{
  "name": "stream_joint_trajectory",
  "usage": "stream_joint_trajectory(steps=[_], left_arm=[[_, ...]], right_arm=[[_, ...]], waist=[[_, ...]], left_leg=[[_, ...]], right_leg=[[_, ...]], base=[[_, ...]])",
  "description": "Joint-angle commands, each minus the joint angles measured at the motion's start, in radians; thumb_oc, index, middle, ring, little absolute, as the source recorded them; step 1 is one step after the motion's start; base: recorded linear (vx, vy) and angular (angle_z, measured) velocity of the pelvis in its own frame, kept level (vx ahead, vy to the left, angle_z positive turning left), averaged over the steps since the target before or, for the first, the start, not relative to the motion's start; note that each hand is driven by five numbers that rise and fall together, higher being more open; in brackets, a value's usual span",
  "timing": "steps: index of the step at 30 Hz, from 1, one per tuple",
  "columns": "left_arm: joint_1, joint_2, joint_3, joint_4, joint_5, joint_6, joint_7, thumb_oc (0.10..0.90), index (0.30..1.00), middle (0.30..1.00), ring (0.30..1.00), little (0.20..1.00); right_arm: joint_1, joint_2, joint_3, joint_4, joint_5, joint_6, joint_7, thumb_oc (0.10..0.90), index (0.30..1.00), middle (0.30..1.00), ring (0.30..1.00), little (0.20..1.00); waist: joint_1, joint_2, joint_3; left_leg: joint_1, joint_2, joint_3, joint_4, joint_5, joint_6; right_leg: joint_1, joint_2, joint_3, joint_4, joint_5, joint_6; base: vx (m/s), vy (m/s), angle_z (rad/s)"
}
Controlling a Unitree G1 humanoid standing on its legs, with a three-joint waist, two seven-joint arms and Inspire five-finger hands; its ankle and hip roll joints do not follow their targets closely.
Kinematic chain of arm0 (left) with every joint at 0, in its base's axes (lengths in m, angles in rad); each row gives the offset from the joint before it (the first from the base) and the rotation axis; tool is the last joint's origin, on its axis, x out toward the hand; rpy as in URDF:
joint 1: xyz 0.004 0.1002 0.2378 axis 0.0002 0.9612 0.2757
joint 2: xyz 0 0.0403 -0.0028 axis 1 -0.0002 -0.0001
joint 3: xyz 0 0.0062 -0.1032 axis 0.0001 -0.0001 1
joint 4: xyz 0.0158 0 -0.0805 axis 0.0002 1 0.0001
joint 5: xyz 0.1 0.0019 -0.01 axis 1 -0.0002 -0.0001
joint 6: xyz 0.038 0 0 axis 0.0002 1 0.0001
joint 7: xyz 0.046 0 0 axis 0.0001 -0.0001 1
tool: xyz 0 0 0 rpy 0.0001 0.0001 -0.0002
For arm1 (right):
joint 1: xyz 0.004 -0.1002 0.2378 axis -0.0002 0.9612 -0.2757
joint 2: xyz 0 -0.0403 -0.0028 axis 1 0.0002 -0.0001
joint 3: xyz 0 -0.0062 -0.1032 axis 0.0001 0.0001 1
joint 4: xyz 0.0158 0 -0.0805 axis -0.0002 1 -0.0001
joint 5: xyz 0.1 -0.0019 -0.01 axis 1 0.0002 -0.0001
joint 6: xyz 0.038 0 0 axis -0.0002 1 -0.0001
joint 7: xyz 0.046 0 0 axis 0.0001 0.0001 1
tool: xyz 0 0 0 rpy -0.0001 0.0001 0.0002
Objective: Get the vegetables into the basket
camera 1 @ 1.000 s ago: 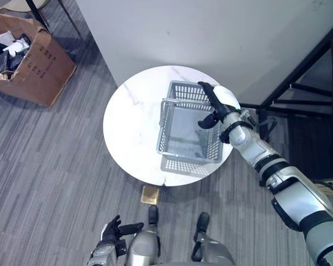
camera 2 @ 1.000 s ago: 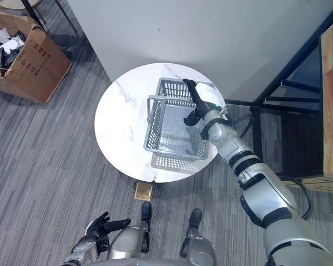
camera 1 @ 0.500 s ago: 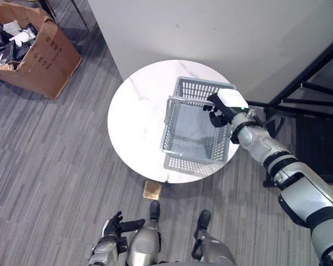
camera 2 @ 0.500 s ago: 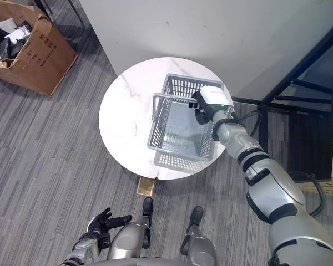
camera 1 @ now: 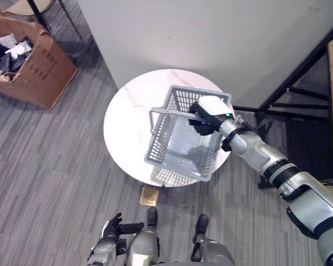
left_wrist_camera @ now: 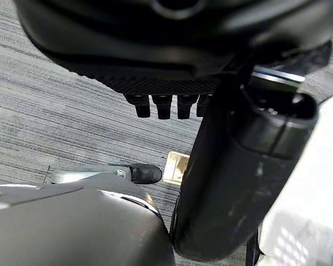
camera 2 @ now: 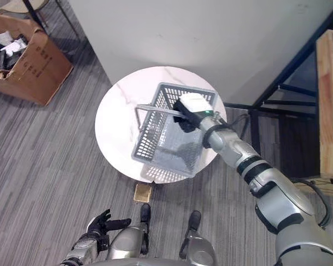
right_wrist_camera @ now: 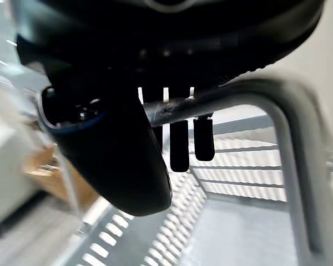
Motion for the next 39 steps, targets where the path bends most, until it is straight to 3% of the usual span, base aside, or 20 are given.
stream_joint_trajectory(steps=[1, 3, 4, 10, 13, 17, 20, 30, 37, 39], left_arm=[[0.016, -0.024, -0.072, 0.068, 0.062, 0.004, -0.012, 0.9, 1.0, 1.0, 1.0, 1.0], [0.021, -0.024, -0.064, 0.07, 0.07, 0.007, -0.016, 0.9, 1.0, 1.0, 1.0, 1.0], [0.03, -0.021, -0.042, 0.082, 0.08, 0.013, -0.023, 0.9, 1.0, 1.0, 1.0, 1.0], [0.05, -0.016, -0.014, 0.086, 0.109, 0.016, -0.028, 0.9, 1.0, 1.0, 1.0, 1.0], [0.07, -0.018, 0.019, 0.095, 0.126, 0.025, -0.033, 0.9, 1.0, 1.0, 1.0, 1.0], [0.075, -0.016, 0.027, 0.095, 0.135, 0.026, -0.036, 0.9, 1.0, 1.0, 1.0, 1.0], [0.068, -0.016, 0.038, 0.09, 0.15, 0.032, -0.045, 0.9, 1.0, 1.0, 1.0, 1.0], [0.05, -0.01, 0.061, 0.085, 0.168, 0.03, -0.049, 0.9, 1.0, 1.0, 1.0, 1.0], [0.043, -0.009, 0.062, 0.078, 0.185, 0.023, -0.047, 0.9, 1.0, 1.0, 1.0, 1.0], [0.036, -0.007, 0.077, 0.083, 0.18, 0.018, -0.034, 0.9, 1.0, 1.0, 1.0, 1.0]], right_arm=[[-0.139, 0.034, -0.06, -0.108, 0.132, -0.157, -0.052, 0.4, 0.3, 0.3, 0.3, 0.3], [-0.125, 0.018, -0.066, -0.161, 0.146, -0.169, -0.039, 0.4, 0.3, 0.3, 0.3, 0.3], [-0.097, -0.035, -0.072, -0.284, 0.172, -0.176, 0.013, 0.4, 0.3, 0.3, 0.3, 0.3], [-0.045, -0.125, -0.076, -0.436, 0.181, -0.182, 0.083, 0.4, 0.3, 0.3, 0.3, 0.3], [0.035, -0.201, -0.117, -0.554, 0.174, -0.177, 0.12, 0.4, 0.3, 0.3, 0.3, 0.3], [0.095, -0.208, -0.161, -0.595, 0.195, -0.173, 0.132, 0.4, 0.3, 0.3, 0.3, 0.3], [0.215, -0.208, -0.252, -0.653, 0.217, -0.168, 0.145, 0.4, 0.3, 0.3, 0.3, 0.3], [0.401, -0.262, -0.382, -0.707, 0.169, -0.191, 0.132, 0.4, 0.3, 0.3, 0.3, 0.3], [0.475, -0.248, -0.463, -0.708, 0.111, -0.19, 0.077, 0.4, 0.3, 0.3, 0.3, 0.3], [0.469, -0.23, -0.464, -0.709, 0.09, -0.186, 0.06, 0.4, 0.3, 0.3, 0.3, 0.3]], waist=[[-0.002, -0.058, -0.1], [-0.007, -0.059, -0.108], [-0.027, -0.063, -0.126], [-0.057, -0.063, -0.151], [-0.091, -0.064, -0.164], [-0.103, -0.064, -0.167], [-0.131, -0.066, -0.165], [-0.189, -0.087, -0.165], [-0.233, -0.101, -0.127], [-0.245, -0.109, -0.112]], left_leg=[[0.041, 0.015, 0.006, 0.0, -0.118, -0.005], [0.048, 0.016, 0.01, 0.0, -0.121, -0.005], [0.065, 0.017, 0.021, 0.0, -0.127, -0.006], [0.096, 0.023, 0.038, 0.0, -0.135, -0.01], [0.123, 0.026, 0.065, 0.0, -0.142, -0.009], [0.136, 0.026, 0.075, 0.0, -0.143, -0.009], [0.144, 0.023, 0.089, 0.023, -0.153, -0.005], [0.107, 0.016, 0.11, 0.153, -0.225, 0.003], [0.071, -0.008, 0.155, 0.26, -0.301, 0.042], [0.068, -0.021, 0.193, 0.282, -0.321, 0.053]], right_leg=[[0.025, -0.093, 0.042, -0.001, -0.026, 0.047], [0.03, -0.093, 0.045, -0.001, -0.028, 0.047], [0.038, -0.091, 0.052, -0.001, -0.031, 0.047], [0.05, -0.086, 0.07, -0.001, -0.037, 0.048], [0.054, -0.083, 0.092, -0.001, -0.036, 0.05], [0.057, -0.082, 0.103, -0.001, -0.037, 0.049], [0.063, -0.087, 0.118, -0.001, -0.035, 0.047], [0.068, -0.109, 0.141, -0.001, -0.025, 0.049], [-0.023, -0.145, 0.2, 0.117, -0.029, 0.064], [-0.058, -0.158, 0.228, 0.107, 0.019, 0.083]], base=[[0.04, -0.012, -0.08], [0.04, -0.006, -0.11], [0.04, -0.005, -0.1], [0.0, -0.01, -0.1], [0.0, -0.016, -0.23], [-0.01, -0.014, -0.19], [-0.01, -0.01, -0.18], [-0.01, 0.023, -0.09], [-0.05, 0.118, -0.19], [-0.08, 0.129, -0.4]])
